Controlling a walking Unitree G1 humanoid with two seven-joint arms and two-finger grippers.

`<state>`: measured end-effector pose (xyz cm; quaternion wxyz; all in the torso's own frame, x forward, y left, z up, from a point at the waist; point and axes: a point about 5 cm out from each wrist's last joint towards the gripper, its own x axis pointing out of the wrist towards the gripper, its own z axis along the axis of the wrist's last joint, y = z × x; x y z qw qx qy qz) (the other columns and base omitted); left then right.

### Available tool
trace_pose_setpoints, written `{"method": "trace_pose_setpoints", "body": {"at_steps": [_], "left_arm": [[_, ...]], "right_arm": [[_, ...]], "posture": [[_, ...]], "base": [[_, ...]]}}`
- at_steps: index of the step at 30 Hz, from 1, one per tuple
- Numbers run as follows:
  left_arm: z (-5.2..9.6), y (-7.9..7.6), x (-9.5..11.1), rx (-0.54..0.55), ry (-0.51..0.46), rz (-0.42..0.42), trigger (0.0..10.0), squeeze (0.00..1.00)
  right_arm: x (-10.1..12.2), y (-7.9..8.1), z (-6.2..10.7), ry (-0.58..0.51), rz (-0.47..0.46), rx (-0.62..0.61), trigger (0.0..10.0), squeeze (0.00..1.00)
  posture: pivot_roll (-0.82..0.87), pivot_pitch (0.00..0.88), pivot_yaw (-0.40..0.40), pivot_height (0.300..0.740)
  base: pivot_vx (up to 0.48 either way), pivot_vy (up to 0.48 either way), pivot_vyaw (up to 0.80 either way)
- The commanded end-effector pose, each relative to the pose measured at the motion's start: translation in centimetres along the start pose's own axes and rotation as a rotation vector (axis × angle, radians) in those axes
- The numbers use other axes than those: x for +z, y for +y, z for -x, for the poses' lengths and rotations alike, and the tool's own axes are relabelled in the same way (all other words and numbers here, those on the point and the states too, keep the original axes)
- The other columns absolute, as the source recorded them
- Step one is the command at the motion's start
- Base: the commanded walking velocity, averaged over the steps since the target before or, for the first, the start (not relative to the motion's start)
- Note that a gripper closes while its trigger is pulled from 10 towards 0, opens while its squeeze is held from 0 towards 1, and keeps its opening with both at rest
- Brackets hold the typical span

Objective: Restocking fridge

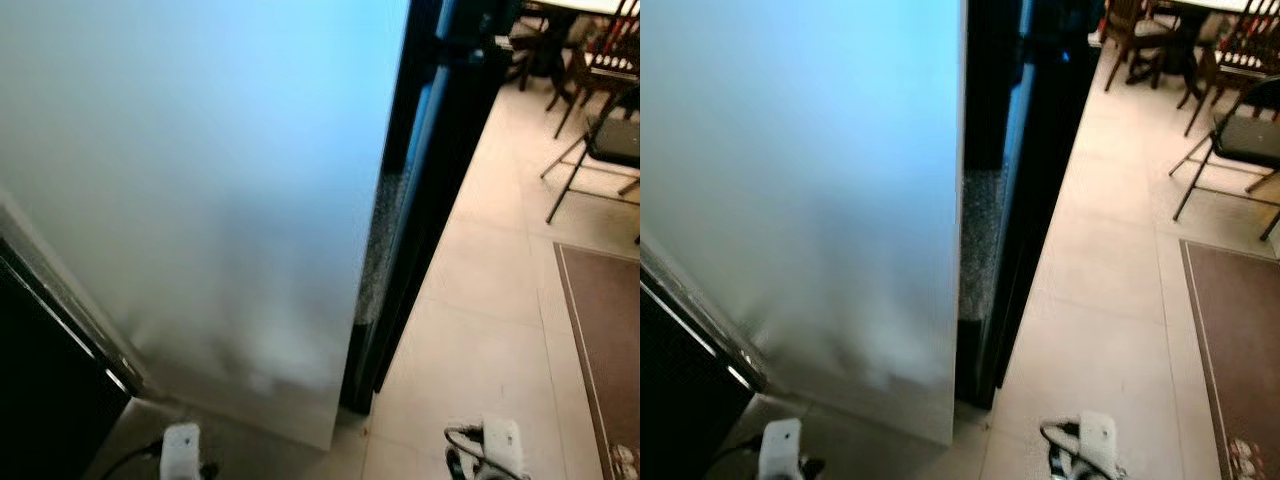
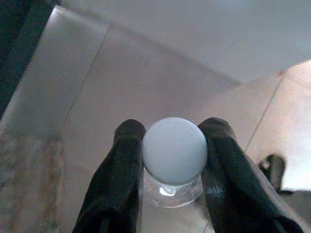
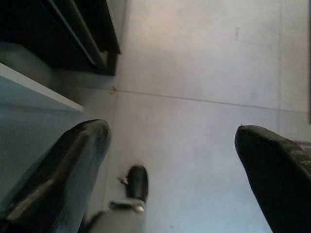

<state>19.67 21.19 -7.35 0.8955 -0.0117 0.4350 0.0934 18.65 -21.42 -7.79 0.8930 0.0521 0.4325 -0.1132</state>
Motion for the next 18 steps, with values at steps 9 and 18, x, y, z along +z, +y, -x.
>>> {"method": "trace_pose_setpoints", "body": {"at_steps": [9,18], "left_arm": [[0.1,0.6,-0.7,0.013,0.023,-0.011,10.0,0.0],[0.1,0.6,-0.5,0.013,0.017,-0.007,10.0,0.0]], "right_arm": [[0.5,0.3,-0.1,-0.031,-0.014,-0.019,10.0,0.0],[1.9,-0.1,0.1,-0.162,0.13,-0.101,10.0,0.0]], "posture": [[0.08,0.0,-0.021,0.74],[0.08,0.0,-0.031,0.74]], "base": [[0.0,0.0,0.0],[0.0,0.0,0.0]]}}
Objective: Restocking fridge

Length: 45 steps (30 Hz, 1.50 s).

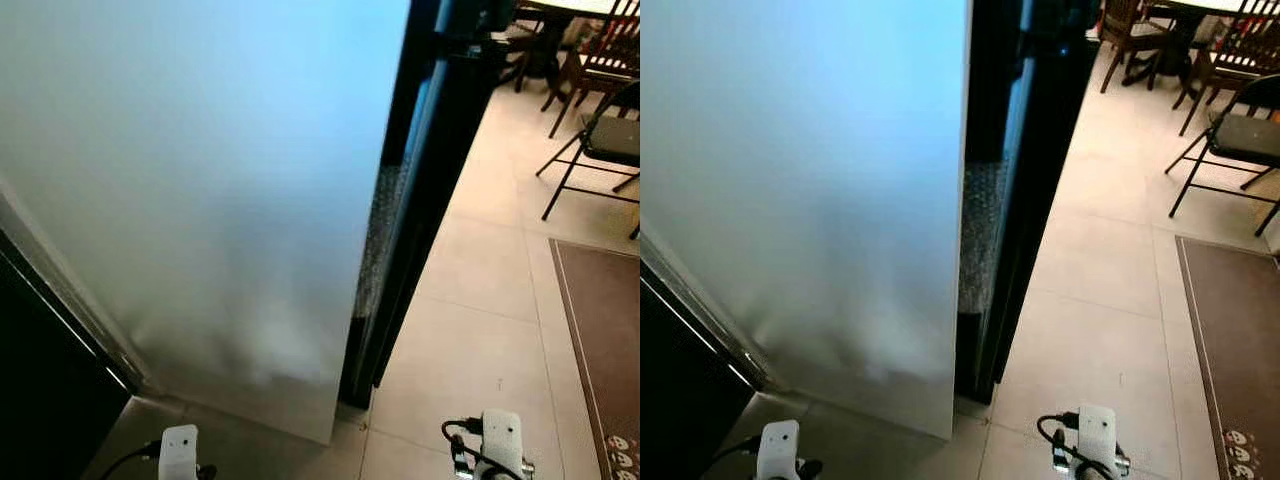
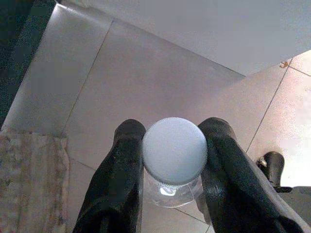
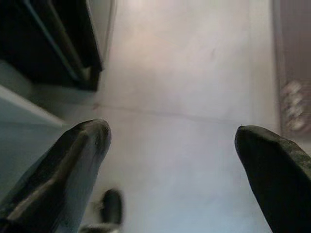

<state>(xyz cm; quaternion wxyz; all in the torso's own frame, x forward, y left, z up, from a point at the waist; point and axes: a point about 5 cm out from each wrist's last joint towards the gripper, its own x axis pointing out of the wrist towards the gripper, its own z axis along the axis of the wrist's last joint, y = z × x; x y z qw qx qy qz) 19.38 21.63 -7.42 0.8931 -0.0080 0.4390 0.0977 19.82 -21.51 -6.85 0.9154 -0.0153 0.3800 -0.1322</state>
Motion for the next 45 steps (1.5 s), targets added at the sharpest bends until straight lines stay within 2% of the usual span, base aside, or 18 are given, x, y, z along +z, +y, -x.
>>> {"method": "trace_pose_setpoints", "body": {"at_steps": [1,4,5,6,7,9,11,13,17,18,24,25,28,29,33,38,41,45], "left_arm": [[0.0,0.1,-0.3,0.002,0.008,-0.003,10.0,0.0],[0.0,0.2,-0.2,0.004,0.006,-0.005,10.0,0.0],[0.0,0.2,-0.2,0.004,0.006,-0.007,10.0,0.0],[0.0,0.2,-0.2,0.004,0.006,-0.007,10.0,0.0],[0.0,0.2,-0.2,0.004,0.007,-0.01,10.0,0.0],[0.0,0.2,-0.3,0.003,0.008,-0.013,10.0,0.0],[0.1,0.2,-0.4,0.003,0.012,-0.015,10.0,0.0],[0.1,0.2,-0.4,0.001,0.015,-0.015,10.0,0.0],[0.1,0.2,-0.5,0.001,0.018,-0.015,10.0,0.0],[0.1,0.2,-0.6,0.001,0.021,-0.015,10.0,0.0],[0.1,0.2,-0.7,0.003,0.022,-0.011,10.0,0.0],[0.1,0.2,-0.8,0.004,0.024,-0.012,10.0,0.0],[0.2,0.2,-0.9,0.004,0.025,-0.014,10.0,0.0],[0.2,0.2,-0.9,0.004,0.025,-0.014,10.0,0.0],[0.2,0.2,-0.9,0.005,0.023,-0.013,10.0,0.0],[0.1,0.2,-0.7,0.004,0.018,-0.011,10.0,0.0],[0.1,0.1,-0.6,0.007,0.016,0.0,10.0,0.0],[0.1,0.1,-0.5,0.011,0.012,0.007,10.0,0.0]], "right_arm": [[0.5,-0.4,0.0,-0.042,0.052,-0.016,10.0,0.0],[0.8,-0.6,0.1,-0.096,0.018,-0.072,10.0,0.0],[2.3,-1.2,-0.2,-0.153,0.03,-0.093,10.0,0.0],[2.3,-1.2,-0.2,-0.153,0.03,-0.093,10.0,0.0],[5.0,-2.1,-0.7,-0.225,0.038,-0.099,10.0,0.0],[11.6,-2.0,-0.9,-0.438,0.044,-0.051,10.0,0.0],[14.2,-1.3,-0.6,-0.538,0.052,-0.013,10.0,0.0],[15.0,-1.3,-0.5,-0.571,0.005,-0.01,10.0,0.0],[16.2,-1.2,-0.1,-0.643,0.051,-0.01,10.0,0.0],[17.3,-0.7,0.5,-0.721,0.074,0.011,10.0,0.0],[18.8,0.4,1.8,-0.847,0.084,0.023,10.0,0.0],[19.7,1.2,2.7,-0.905,0.063,0.055,10.0,0.0],[20.7,3.0,3.7,-0.919,0.055,0.135,10.0,0.0],[20.7,3.0,3.7,-0.919,0.055,0.135,10.0,0.0],[22.1,5.2,4.5,-0.918,0.102,0.245,10.0,0.0],[23.5,6.3,4.7,-0.892,0.091,0.243,10.0,0.0],[24.0,7.0,4.1,-0.831,0.059,0.232,10.0,0.0],[24.8,8.1,4.4,-0.82,-0.008,0.251,10.0,0.0]], "posture": [[0.08,0.0,-0.031,0.74],[0.06,0.0,-0.027,0.74],[0.06,0.0,-0.028,0.74],[0.06,0.0,-0.028,0.74],[0.06,0.0,-0.029,0.74],[0.05,0.0,-0.031,0.74],[0.05,0.0,-0.029,0.74],[0.05,0.0,-0.032,0.74],[0.04,0.0,-0.035,0.74],[0.04,0.0,-0.039,0.74],[0.03,0.0,-0.043,0.74],[0.03,0.0,-0.045,0.74],[0.03,0.0,-0.043,0.74],[0.03,0.0,-0.043,0.74],[0.03,0.0,-0.049,0.74],[0.03,0.0,-0.048,0.74],[0.06,0.0,-0.056,0.74],[0.06,0.0,-0.053,0.74]], "base": [[0.0,0.0,0.0],[0.0,0.0,0.0],[0.0,0.0,0.0],[0.0,0.0,0.0],[0.0,0.0,0.0],[0.0,0.0,0.0],[0.0,0.0,0.0],[0.0,0.0,0.0],[0.0,0.0,0.0],[0.0,0.0,0.0],[0.0,0.0,0.0],[0.0,0.0,0.0],[0.0,0.0,0.0],[0.0,0.0,0.0],[0.0,0.0,0.0],[0.0,0.0,0.0],[0.0,0.0,0.0],[0.0,0.0,0.0]]}}
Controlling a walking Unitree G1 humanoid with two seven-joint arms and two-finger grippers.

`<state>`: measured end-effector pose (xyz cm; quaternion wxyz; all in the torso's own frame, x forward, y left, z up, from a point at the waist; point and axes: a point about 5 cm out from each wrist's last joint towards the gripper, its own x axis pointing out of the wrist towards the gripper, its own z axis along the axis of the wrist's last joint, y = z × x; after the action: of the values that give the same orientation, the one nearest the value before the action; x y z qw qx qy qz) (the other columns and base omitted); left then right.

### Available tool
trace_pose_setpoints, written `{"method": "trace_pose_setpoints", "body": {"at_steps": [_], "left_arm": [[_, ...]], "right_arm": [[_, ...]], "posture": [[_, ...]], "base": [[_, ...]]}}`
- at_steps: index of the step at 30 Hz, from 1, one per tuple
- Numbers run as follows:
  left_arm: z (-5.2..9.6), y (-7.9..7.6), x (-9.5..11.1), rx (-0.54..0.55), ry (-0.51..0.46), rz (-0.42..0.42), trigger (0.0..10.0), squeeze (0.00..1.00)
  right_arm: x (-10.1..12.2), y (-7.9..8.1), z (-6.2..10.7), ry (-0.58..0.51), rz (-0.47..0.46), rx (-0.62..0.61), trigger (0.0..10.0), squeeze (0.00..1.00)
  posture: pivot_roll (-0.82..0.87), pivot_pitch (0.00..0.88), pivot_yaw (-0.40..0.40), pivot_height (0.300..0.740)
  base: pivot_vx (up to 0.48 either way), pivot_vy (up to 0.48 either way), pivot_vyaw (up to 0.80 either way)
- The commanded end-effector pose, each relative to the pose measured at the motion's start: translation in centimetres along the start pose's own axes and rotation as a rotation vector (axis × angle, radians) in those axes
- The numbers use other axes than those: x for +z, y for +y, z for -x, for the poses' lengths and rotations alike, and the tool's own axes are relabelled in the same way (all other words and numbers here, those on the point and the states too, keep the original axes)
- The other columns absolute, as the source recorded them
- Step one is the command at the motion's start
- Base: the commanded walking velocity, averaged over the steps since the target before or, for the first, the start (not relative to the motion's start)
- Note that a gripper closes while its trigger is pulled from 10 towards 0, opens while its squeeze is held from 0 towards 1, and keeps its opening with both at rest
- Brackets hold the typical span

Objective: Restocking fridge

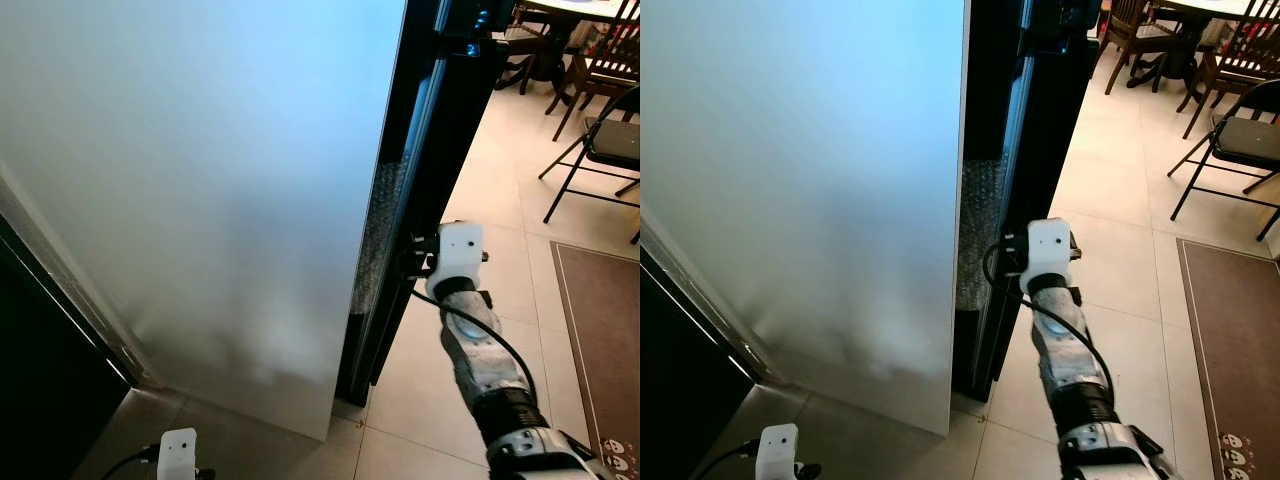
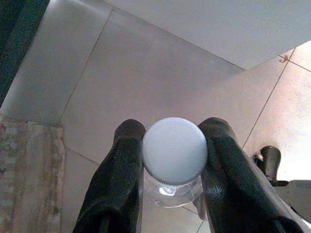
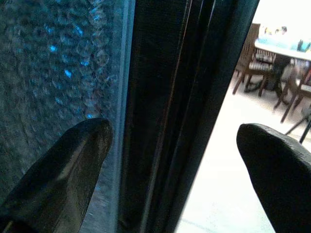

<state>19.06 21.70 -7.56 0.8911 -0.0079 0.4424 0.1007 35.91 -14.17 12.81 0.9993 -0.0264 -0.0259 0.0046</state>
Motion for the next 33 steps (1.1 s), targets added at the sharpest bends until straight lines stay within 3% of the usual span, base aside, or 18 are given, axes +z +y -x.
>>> {"method": "trace_pose_setpoints", "body": {"at_steps": [1,3,4,5,7,12,13,14,15,33], "left_arm": [[0.0,0.0,-0.1,0.007,0.005,0.003,10.0,0.0],[0.0,0.0,-0.1,0.009,0.007,-0.001,10.0,0.0],[0.0,0.0,-0.1,0.01,0.008,-0.002,10.0,0.0],[0.0,0.0,-0.1,0.01,0.008,-0.002,10.0,0.0],[0.0,0.0,-0.1,0.01,0.007,0.0,10.0,0.0],[0.0,0.1,0.0,0.01,0.007,0.0,10.0,0.0],[0.0,0.1,0.0,0.01,0.007,-0.001,10.0,0.0],[0.0,0.1,0.0,0.01,0.007,-0.001,10.0,0.0],[0.0,0.1,0.0,0.01,0.007,-0.001,10.0,0.0],[0.0,0.0,-0.1,0.006,0.01,0.004,10.0,0.0]], "right_arm": [[0.0,0.1,-0.3,0.024,-0.042,-0.016,10.0,0.0],[0.0,0.4,-0.5,0.037,-0.08,-0.018,10.0,0.0],[-0.1,0.6,-0.7,0.053,-0.123,-0.024,10.0,0.39],[0.0,0.7,-0.9,0.053,-0.137,-0.034,10.0,0.98],[0.2,0.8,-1.0,0.049,-0.144,-0.04,10.0,1.0],[0.6,0.3,-1.5,0.052,-0.147,-0.111,10.0,0.98],[0.7,0.0,-1.6,0.052,-0.147,-0.128,10.0,0.23],[0.8,0.0,-1.6,0.053,-0.147,-0.13,10.0,0.23],[0.8,0.0,-1.7,0.054,-0.151,-0.128,10.0,0.0],[0.9,-1.6,-3.0,0.117,-0.174,-0.101,10.0,0.0]], "posture": [[0.06,0.0,-0.051,0.74],[0.06,0.0,-0.05,0.74],[0.07,0.0,-0.047,0.74],[0.07,0.0,-0.047,0.74],[0.08,0.0,-0.047,0.74],[0.07,0.0,-0.046,0.74],[0.07,0.0,-0.046,0.74],[0.07,0.0,-0.046,0.74],[0.07,0.0,-0.046,0.74],[0.08,0.0,-0.051,0.74]], "base": [[0.0,0.0,0.0],[0.0,0.0,0.0],[0.0,0.0,0.0],[0.0,0.0,0.0],[0.0,0.0,0.0],[0.0,0.0,0.0],[0.0,0.0,0.0],[0.0,0.0,0.0],[0.0,0.0,0.0],[0.0,0.0,0.0]]}}
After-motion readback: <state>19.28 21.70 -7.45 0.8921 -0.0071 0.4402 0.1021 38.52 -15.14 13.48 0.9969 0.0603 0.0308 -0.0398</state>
